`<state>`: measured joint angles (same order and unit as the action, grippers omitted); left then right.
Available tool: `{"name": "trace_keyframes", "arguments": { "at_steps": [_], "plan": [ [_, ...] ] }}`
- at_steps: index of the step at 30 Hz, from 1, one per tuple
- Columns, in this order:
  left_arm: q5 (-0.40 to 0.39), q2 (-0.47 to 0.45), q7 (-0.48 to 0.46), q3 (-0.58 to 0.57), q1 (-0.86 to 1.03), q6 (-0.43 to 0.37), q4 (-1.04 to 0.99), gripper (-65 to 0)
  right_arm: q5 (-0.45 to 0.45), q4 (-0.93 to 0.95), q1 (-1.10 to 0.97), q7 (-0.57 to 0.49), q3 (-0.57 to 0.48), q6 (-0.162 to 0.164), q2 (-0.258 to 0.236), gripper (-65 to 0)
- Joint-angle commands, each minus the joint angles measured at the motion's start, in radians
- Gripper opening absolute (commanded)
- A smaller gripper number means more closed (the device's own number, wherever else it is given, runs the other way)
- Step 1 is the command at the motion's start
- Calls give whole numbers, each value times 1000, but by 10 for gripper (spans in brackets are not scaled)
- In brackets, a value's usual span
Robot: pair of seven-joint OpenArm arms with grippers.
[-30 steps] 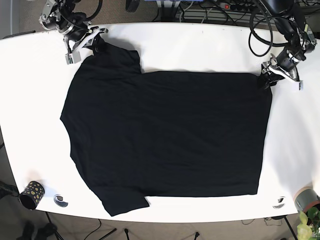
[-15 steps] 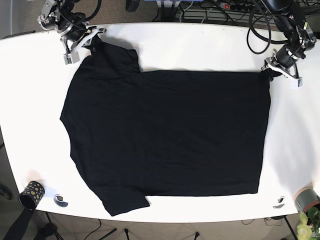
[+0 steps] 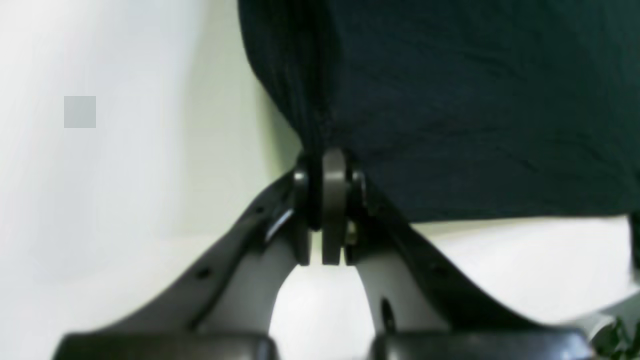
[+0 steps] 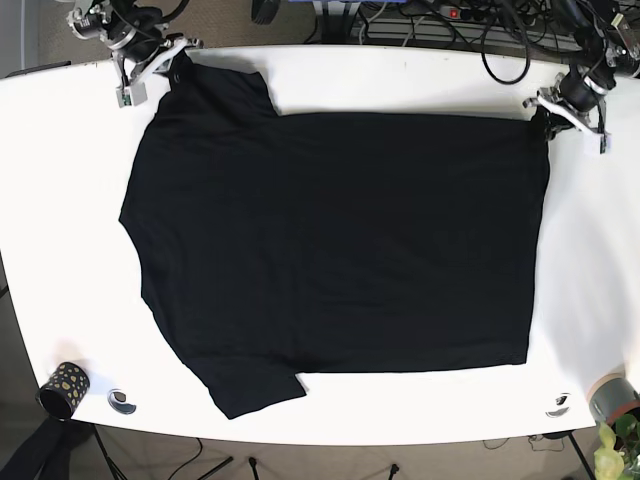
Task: Fold the T-shirt properly
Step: 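Pinch the shirt's shoulder corners with both grippers, then pull the held shoulder corners toward the hem with both grippers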
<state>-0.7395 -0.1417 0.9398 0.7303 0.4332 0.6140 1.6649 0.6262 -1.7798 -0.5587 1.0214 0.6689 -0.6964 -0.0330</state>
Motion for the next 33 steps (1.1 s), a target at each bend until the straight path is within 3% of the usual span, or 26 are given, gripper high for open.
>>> {"name": "trace_keyframes", "arguments": {
  "at_steps": [1,3,9,14,21,28,33],
  "plan": [
    [-16,-14,-15,7,31,40,47,-650,4,-21,-30,-3,2,-2,-3,-648],
    [-16,-14,-15,7,69,83,64,-650,4,-44,-57,-3,1,-2,0,-648],
    [-15,-14,-18,10,148,84,82,-650,11,-154,-139,-3,1,-2,26,-648],
    [-15,-14,-18,35,149,84,82,-650,88,-179,-145,-3,5,-2,23,-648],
    [-9,-14,-11,31,33,84,123,-650,106,-176,-68,-3,4,-2,14,-648],
    [-7,-14,86,5,-107,83,119,-650,106,-171,39,0,-1,-2,-11,-648],
    [-7,-14,95,-18,-175,50,114,-650,106,-150,121,0,-2,-2,-17,-648]
  ]
}}
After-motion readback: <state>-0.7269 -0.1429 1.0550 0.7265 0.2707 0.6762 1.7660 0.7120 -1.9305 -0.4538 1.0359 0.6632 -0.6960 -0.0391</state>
